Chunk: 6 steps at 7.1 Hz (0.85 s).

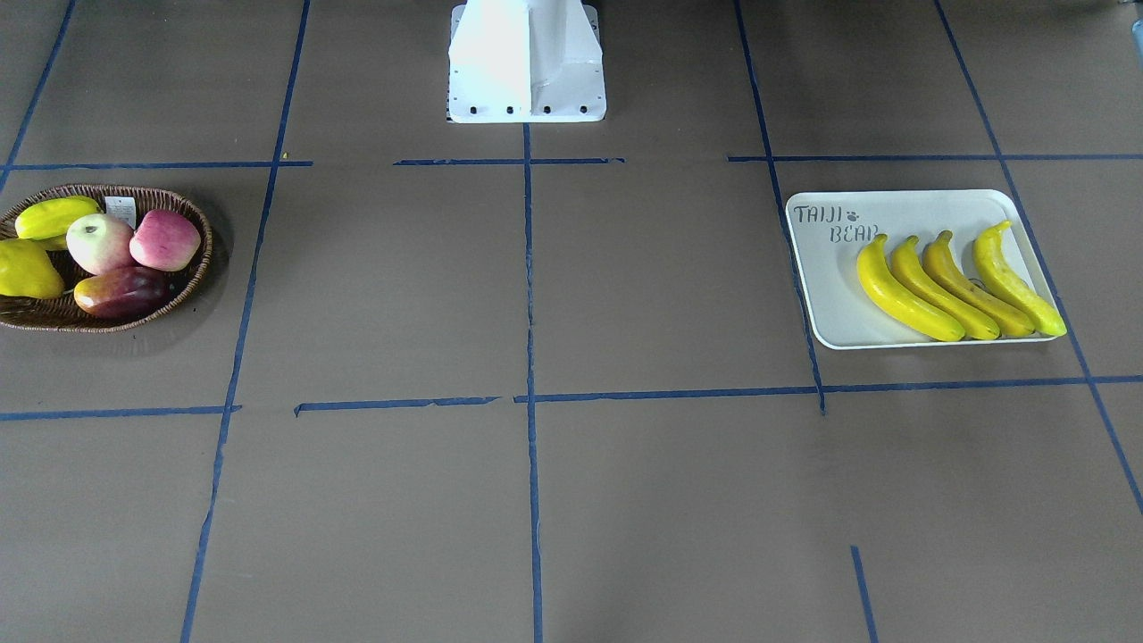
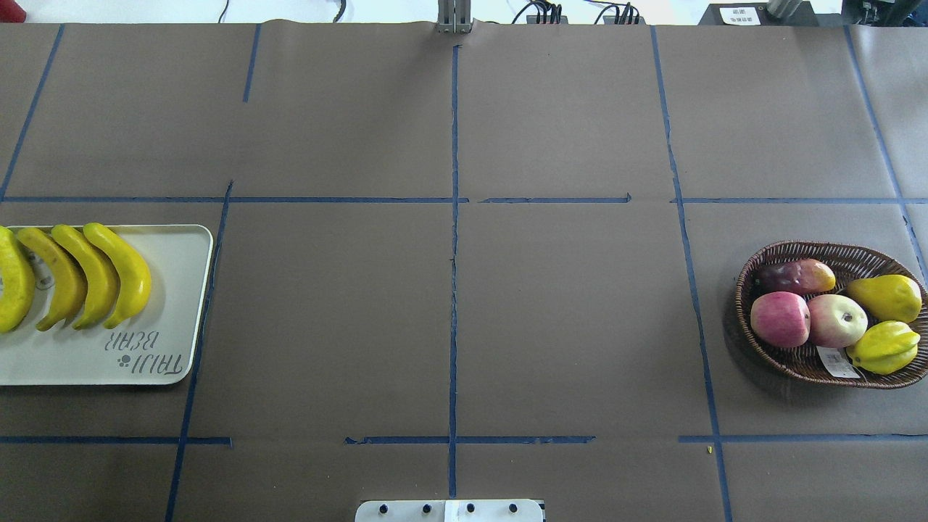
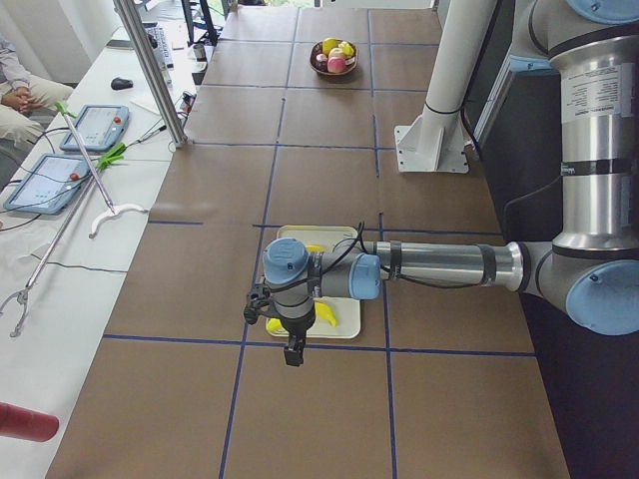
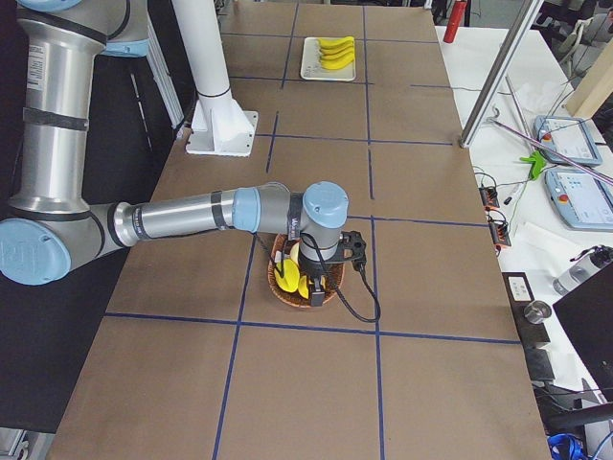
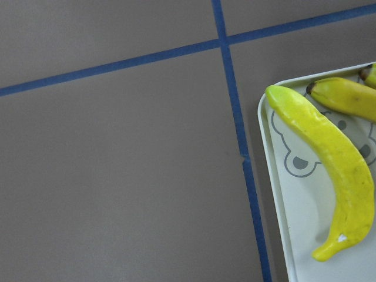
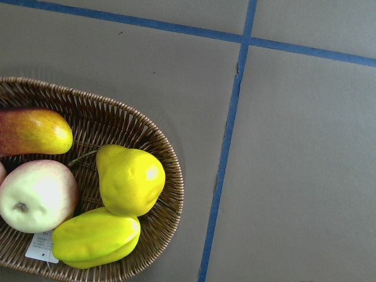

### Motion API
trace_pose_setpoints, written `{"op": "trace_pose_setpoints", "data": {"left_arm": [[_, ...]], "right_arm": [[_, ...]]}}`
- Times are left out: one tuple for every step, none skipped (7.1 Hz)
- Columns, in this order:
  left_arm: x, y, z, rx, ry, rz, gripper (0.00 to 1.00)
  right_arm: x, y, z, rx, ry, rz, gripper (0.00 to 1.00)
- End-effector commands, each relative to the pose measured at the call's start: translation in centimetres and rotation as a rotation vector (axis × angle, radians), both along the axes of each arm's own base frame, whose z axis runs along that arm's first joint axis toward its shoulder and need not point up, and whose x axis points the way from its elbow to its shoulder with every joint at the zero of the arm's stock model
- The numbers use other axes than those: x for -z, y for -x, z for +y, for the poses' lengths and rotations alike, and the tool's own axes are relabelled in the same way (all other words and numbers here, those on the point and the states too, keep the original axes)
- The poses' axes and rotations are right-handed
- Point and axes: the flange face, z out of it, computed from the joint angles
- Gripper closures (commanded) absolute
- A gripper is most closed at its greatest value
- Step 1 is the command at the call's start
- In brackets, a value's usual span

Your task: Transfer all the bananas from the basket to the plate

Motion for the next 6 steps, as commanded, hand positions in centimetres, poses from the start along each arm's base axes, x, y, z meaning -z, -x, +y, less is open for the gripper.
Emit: {"op": "trace_pose_setpoints", "data": {"left_arm": [[-1.0,0.1,0.3,0.011,0.014,-0.001,0.0],[-1.1,-0.1,-0.4,0.007,0.013,0.001,0.0],[0.4,-0.2,-1.0,0.01,-0.029,0.024,0.0],[0.8,-0.4,-0.8,0.013,-0.018,0.051,0.0],[0.2,-0.2,0.0,0.015,-0.006,0.045,0.0],[1.3,0.1,-0.1,0.021,-0.031,0.046,0.0]], "right_arm": [[-0.4,0.6,-0.2,-0.001,0.002,0.001,0.01],[-0.4,0.8,-0.2,0.004,0.002,0.0,0.01],[-0.4,1.0,-0.2,0.008,0.002,0.0,0.01],[-0.4,1.1,-0.3,0.011,0.002,0.0,0.01],[-0.4,1.2,-0.3,0.013,-0.002,-0.001,0.01],[-0.4,1.2,-0.3,0.013,-0.002,-0.001,0.01]]}}
